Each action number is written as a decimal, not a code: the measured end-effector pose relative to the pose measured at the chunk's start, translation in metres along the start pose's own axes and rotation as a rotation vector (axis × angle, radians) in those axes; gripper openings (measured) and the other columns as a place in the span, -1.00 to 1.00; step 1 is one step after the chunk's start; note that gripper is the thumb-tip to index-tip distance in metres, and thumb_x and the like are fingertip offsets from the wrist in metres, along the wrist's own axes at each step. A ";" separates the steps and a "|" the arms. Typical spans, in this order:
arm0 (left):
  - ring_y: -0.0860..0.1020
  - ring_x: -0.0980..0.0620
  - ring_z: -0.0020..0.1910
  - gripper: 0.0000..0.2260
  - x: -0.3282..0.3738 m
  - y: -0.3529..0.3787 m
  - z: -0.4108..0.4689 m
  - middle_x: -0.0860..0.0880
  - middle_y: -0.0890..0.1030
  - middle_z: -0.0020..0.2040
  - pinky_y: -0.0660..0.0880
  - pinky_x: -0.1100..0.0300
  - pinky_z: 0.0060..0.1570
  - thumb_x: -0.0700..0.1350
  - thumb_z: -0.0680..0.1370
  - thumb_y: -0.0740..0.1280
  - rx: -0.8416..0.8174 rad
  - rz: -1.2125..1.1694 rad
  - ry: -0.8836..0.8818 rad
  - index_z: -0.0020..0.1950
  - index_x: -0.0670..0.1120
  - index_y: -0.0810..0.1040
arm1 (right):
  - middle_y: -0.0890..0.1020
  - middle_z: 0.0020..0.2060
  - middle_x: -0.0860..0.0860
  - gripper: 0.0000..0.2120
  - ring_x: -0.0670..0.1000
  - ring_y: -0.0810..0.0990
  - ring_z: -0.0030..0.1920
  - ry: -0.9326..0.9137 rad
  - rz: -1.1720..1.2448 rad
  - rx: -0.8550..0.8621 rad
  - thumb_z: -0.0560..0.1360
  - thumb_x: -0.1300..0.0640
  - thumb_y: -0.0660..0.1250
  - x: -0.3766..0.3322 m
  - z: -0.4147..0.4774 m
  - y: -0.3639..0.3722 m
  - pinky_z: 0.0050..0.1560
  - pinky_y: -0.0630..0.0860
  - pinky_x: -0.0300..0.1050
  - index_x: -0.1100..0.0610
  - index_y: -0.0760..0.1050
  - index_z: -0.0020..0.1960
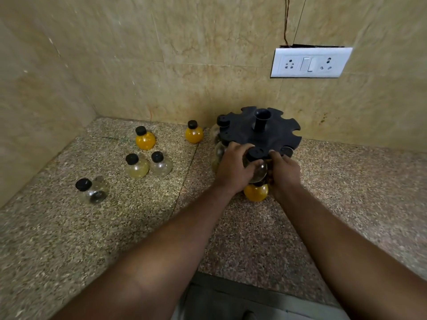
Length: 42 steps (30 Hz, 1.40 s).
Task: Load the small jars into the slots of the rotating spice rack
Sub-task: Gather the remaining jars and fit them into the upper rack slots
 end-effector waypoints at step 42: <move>0.60 -0.07 0.15 -0.63 -0.166 -0.068 -0.026 -0.04 0.59 0.24 0.57 -0.02 0.13 0.09 0.61 0.27 0.373 -0.017 -0.676 0.39 0.02 0.44 | 0.68 -0.16 -0.03 -0.78 -0.04 0.61 -0.21 -0.334 -0.816 -0.533 0.61 -0.03 0.29 0.103 -0.021 0.123 -0.19 0.51 -0.10 0.06 0.61 0.12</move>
Point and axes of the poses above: each hand's wrist, its own z-axis towards the middle knuckle, its own y-axis out of the palm, x = y × z, the point moved 3 cm from there along z, towards the middle knuckle
